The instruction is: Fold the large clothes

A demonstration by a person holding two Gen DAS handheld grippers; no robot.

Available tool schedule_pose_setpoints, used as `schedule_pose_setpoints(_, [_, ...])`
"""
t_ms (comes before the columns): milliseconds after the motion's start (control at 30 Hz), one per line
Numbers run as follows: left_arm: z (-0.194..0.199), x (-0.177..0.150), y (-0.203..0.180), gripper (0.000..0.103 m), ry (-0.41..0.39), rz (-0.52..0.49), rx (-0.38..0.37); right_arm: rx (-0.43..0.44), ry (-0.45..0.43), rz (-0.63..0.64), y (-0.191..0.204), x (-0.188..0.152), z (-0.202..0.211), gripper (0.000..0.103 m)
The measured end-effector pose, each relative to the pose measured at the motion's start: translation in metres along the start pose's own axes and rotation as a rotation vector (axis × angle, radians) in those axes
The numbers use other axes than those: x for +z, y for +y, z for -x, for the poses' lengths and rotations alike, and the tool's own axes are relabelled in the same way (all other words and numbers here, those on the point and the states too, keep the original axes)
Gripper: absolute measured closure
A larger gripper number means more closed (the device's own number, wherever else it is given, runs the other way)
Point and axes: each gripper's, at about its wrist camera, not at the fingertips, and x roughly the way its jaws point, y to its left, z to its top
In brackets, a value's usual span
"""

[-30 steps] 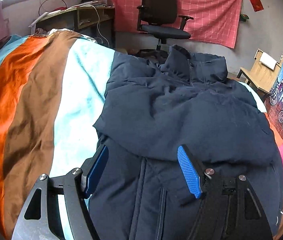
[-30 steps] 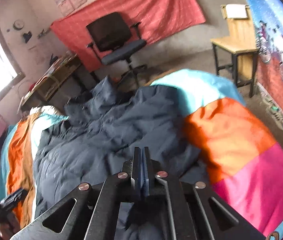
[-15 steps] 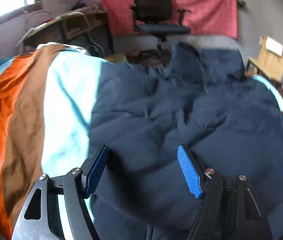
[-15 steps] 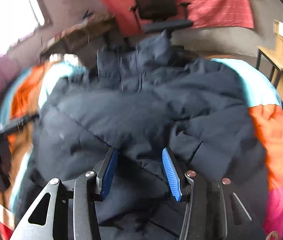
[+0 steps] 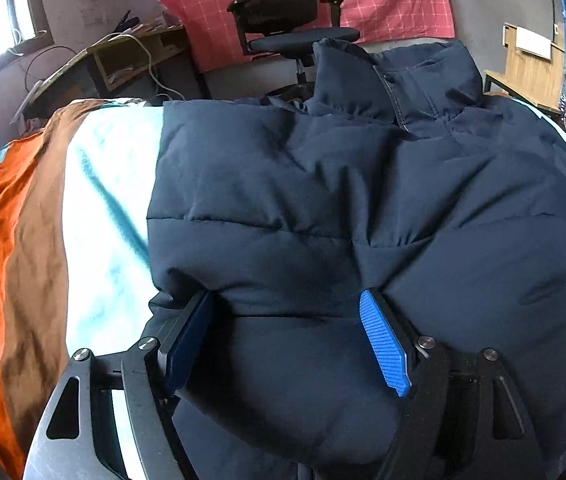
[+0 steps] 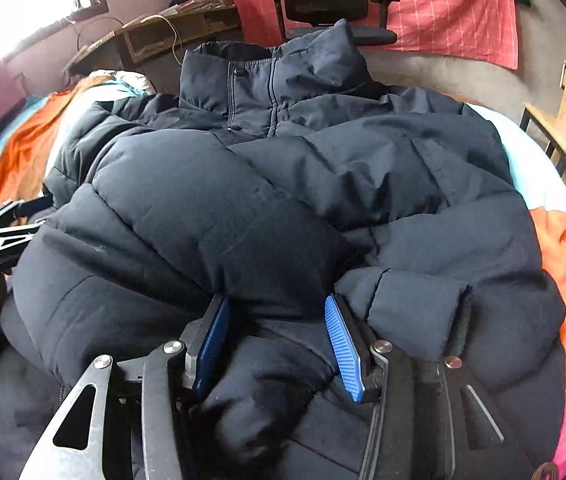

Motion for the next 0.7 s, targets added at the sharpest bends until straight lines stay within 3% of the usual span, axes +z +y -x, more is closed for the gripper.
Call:
schedule_pose_setpoints(133, [0.017,0.001,0.004,0.033,0.009,0.035,-0.019,0.013,-0.021,-0.048,-0.005,0.000,0.019,0.053])
schedule_pose_setpoints(300, [0.043,-0.001,0.003,0.032,0.007,0.040,-0.113,0.032,-0.034,-0.059,0.000,0.008,0.048,0.024])
schedule_pose_setpoints(500, [0.063,0.015,0.008,0.029,0.036,0.073,-0.147,-0.016,-0.050,-0.090,0.003,0.020,0.072,0.018])
schedule_pose_setpoints(700, [0.081,0.057,0.027,0.029,0.067,0.068,-0.117,-0.104,0.062,-0.136,0.003,0.037,0.094,0.016])
